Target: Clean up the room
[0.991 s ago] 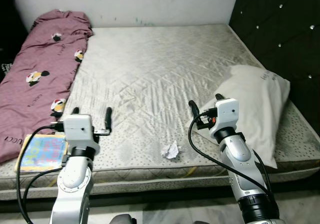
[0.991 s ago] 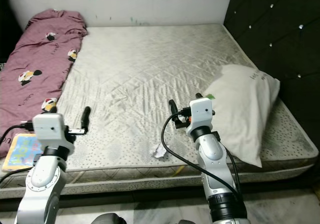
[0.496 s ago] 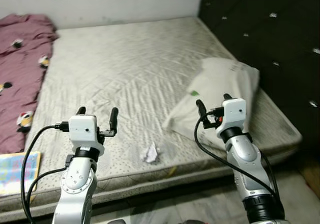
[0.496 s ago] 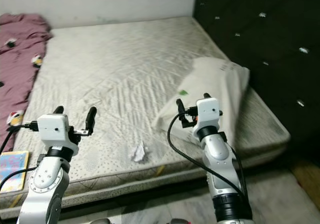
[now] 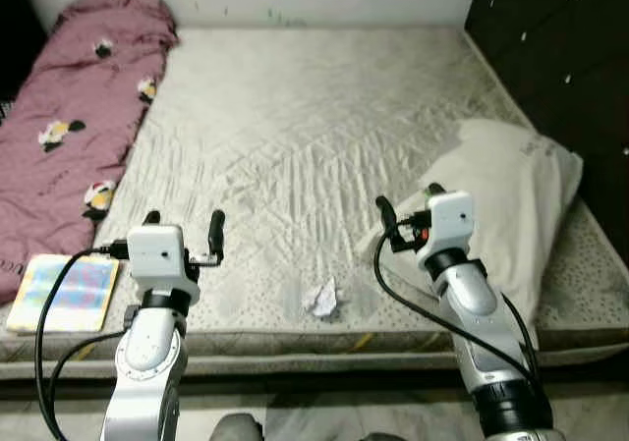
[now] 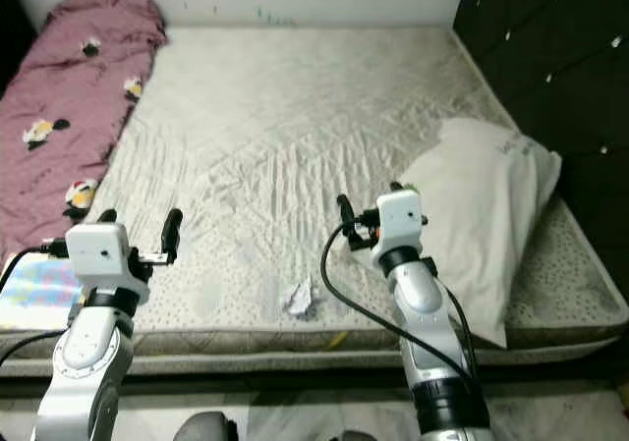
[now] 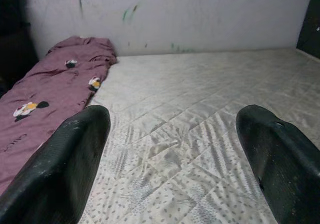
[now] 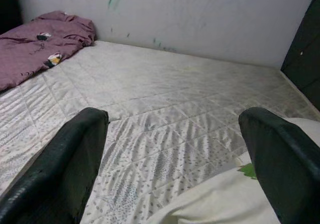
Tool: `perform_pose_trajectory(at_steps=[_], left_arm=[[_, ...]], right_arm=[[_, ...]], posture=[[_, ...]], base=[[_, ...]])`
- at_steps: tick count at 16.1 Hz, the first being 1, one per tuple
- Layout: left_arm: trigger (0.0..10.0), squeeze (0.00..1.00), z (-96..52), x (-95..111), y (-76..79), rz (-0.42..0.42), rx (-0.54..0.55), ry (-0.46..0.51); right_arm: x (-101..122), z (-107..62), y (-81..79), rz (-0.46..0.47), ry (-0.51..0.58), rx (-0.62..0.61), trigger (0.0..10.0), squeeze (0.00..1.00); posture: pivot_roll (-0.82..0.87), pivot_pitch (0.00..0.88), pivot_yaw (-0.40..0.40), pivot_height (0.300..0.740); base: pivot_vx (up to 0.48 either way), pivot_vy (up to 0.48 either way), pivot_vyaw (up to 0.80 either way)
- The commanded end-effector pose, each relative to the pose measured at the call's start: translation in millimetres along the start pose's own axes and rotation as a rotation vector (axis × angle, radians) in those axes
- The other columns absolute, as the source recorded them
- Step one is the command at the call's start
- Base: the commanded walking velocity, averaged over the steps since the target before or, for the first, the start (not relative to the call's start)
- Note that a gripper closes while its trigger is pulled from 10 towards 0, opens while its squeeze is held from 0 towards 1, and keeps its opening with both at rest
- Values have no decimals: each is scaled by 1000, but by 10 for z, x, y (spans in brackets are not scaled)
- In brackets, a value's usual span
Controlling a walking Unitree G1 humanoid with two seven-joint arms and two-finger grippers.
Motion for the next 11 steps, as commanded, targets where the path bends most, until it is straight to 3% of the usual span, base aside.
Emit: perform_pose_trajectory(at_steps=[1,9,11], left_arm=[[10000,0,-4,-4,-8,-5,0,-9],[10000,0,-10,-10,-13,12,14,-16],[10000,0,-10,12,-33,54,29,-3]], right_arm=[[13,-5,5,2,0,1,10000,0],[7,-4,16,-3,-6,-1,10000,0],[5,1,15,-1,-6,-1,10000,0]], posture=[[25,66,7,740],[28,64,3,740],[30,62,2,740]], base=[[0,476,0],[0,468,0],[0,0,-562]])
Point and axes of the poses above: a point about 5 cm out from each wrist's last joint towards the gripper, its own z axis pointing out of the wrist towards the gripper, its own x axis along the axis of the wrist's last joint, y = z × x, the point moved 3 cm from there along z, pointing out of the wrist towards the gripper, and after that the axes turned 11 degrees about z, right-handed, at the moved point
